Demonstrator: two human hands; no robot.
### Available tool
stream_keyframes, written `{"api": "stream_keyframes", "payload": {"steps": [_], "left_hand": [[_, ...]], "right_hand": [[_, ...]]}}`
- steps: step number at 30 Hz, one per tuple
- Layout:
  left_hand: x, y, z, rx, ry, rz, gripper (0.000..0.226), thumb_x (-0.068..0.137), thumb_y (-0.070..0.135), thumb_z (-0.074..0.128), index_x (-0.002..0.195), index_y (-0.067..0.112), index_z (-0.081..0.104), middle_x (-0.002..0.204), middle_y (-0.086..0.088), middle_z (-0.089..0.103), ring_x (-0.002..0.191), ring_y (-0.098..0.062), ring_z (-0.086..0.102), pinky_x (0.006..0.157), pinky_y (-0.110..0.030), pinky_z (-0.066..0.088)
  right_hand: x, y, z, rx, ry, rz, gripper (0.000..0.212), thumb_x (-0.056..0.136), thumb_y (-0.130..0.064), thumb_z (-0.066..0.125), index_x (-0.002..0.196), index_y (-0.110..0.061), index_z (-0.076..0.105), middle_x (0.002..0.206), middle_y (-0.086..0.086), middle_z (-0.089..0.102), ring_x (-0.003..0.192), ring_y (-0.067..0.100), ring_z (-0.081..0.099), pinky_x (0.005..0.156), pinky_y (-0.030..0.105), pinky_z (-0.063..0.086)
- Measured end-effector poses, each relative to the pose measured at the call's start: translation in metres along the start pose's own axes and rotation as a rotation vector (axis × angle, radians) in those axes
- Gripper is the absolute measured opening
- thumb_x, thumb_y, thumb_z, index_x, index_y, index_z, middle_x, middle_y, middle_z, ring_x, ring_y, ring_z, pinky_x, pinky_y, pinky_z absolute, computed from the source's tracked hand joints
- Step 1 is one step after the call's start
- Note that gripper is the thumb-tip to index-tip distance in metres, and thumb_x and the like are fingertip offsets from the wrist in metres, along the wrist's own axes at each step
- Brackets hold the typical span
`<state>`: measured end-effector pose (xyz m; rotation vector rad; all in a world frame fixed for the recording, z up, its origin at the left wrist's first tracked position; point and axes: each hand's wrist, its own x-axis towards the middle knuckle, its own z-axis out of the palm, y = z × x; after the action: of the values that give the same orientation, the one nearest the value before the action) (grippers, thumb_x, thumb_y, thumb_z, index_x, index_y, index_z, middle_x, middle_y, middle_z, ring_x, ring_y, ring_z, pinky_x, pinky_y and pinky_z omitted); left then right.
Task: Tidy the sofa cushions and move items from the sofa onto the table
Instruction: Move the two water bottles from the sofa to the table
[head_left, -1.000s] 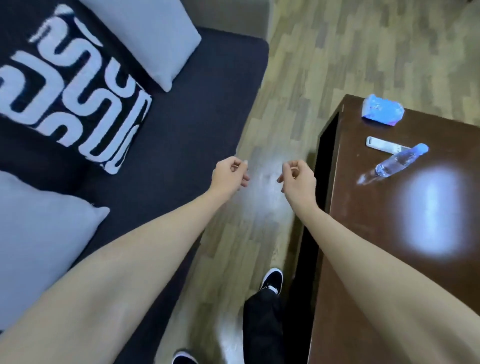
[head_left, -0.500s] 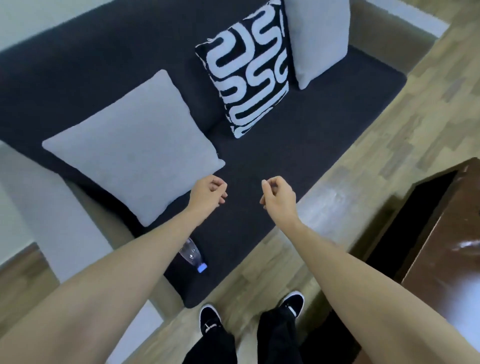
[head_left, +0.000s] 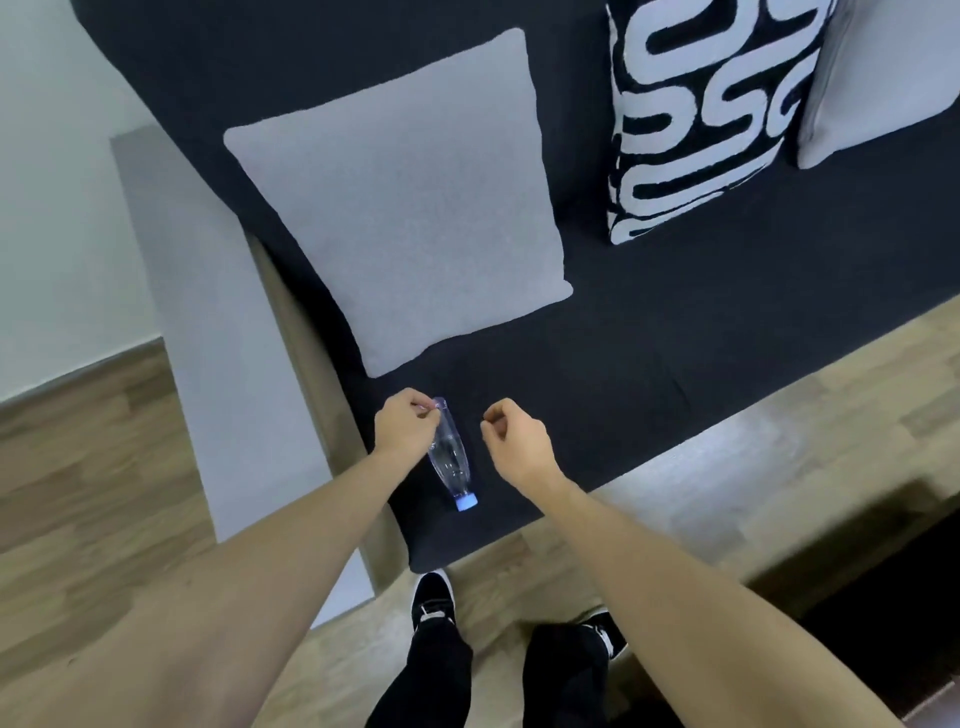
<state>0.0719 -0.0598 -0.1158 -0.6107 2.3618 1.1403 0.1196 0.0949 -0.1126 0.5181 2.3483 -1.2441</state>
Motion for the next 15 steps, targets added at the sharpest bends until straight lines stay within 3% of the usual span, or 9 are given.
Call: {"api": "stream_keyframes", "payload": {"steps": [3,8,12,15], "left_hand": [[0.007,-0.012,0.007,-0.042,0.053,-0.078,0.018,0.086,0.017,0.066,0.103,0.011,0.066,0.096,-0.007,0.072,0.092,-0.021,0.066,0.072,-0.025,0.047],[0.037,-0.046,0.03,-0.005,-0.015,-0.203,0.032,0.086,0.026,0.069,0.11,0.015,0.052,0.105,-0.011,0.065,0.099,-0.03,0.066,0.083,-0.039,0.056],[0.048,-0.057,0.047,-0.083,-0.12,-0.286,0.036,0.087,0.028,0.069,0.11,0.018,0.043,0.112,-0.011,0.063,0.102,-0.029,0.065,0.074,-0.039,0.056],[0.05,-0.061,0.055,-0.125,-0.129,-0.292,0.043,0.087,0.03,0.07,0.117,0.017,0.042,0.114,-0.009,0.062,0.102,-0.026,0.064,0.083,-0.041,0.057]], "right_hand": [[0.008,0.006,0.011,-0.016,-0.034,0.014,0.023,0.098,-0.021,0.054,0.118,-0.011,0.057,0.084,-0.003,0.064,0.072,0.011,0.057,0.07,0.026,0.045],[0.04,0.028,0.053,-0.024,-0.114,0.02,0.034,0.097,-0.017,0.057,0.129,-0.009,0.051,0.094,0.0,0.062,0.083,0.015,0.058,0.075,0.028,0.046],[0.054,0.038,0.073,-0.017,-0.142,0.039,0.036,0.098,-0.016,0.055,0.133,-0.01,0.048,0.115,0.009,0.062,0.093,0.018,0.055,0.078,0.028,0.044],[0.058,0.04,0.08,-0.009,-0.143,0.038,0.032,0.098,-0.013,0.052,0.13,-0.012,0.049,0.115,0.011,0.063,0.099,0.023,0.06,0.082,0.035,0.049]]}}
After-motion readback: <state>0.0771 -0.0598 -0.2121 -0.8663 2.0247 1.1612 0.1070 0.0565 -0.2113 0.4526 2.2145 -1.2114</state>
